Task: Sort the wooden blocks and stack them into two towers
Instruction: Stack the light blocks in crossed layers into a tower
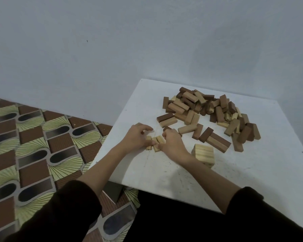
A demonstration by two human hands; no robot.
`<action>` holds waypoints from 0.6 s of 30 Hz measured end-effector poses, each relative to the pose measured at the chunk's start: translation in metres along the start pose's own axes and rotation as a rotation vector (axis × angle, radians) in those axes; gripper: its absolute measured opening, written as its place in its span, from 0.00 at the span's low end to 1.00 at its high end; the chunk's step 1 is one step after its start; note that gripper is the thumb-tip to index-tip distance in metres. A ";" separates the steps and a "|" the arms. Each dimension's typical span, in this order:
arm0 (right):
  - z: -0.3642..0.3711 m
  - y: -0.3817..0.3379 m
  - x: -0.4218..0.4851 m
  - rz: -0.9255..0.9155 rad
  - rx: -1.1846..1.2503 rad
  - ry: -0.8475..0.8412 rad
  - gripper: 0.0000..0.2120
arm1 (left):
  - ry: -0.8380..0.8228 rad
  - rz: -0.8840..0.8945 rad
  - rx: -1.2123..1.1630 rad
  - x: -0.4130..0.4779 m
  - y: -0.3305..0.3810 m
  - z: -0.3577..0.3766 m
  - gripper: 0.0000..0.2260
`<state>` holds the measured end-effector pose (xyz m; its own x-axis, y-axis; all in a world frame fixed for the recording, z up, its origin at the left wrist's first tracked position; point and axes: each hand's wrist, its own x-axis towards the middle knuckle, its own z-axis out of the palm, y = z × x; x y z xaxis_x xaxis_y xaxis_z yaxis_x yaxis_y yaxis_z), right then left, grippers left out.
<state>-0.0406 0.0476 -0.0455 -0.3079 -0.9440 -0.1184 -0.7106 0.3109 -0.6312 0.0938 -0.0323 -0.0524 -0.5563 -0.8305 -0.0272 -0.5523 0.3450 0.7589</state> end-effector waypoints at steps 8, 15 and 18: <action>-0.005 0.004 -0.007 -0.154 -0.080 -0.208 0.40 | -0.210 0.081 0.114 -0.013 -0.005 0.002 0.42; 0.005 0.011 -0.008 -0.144 0.054 -0.122 0.41 | -0.122 0.120 0.034 -0.016 -0.006 0.014 0.41; 0.009 0.015 -0.009 -0.128 0.115 -0.095 0.42 | -0.119 0.116 -0.007 -0.018 -0.006 0.016 0.40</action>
<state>-0.0431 0.0598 -0.0609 -0.1547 -0.9829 -0.0996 -0.6613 0.1779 -0.7287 0.0972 -0.0127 -0.0667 -0.6863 -0.7271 -0.0158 -0.4755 0.4321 0.7663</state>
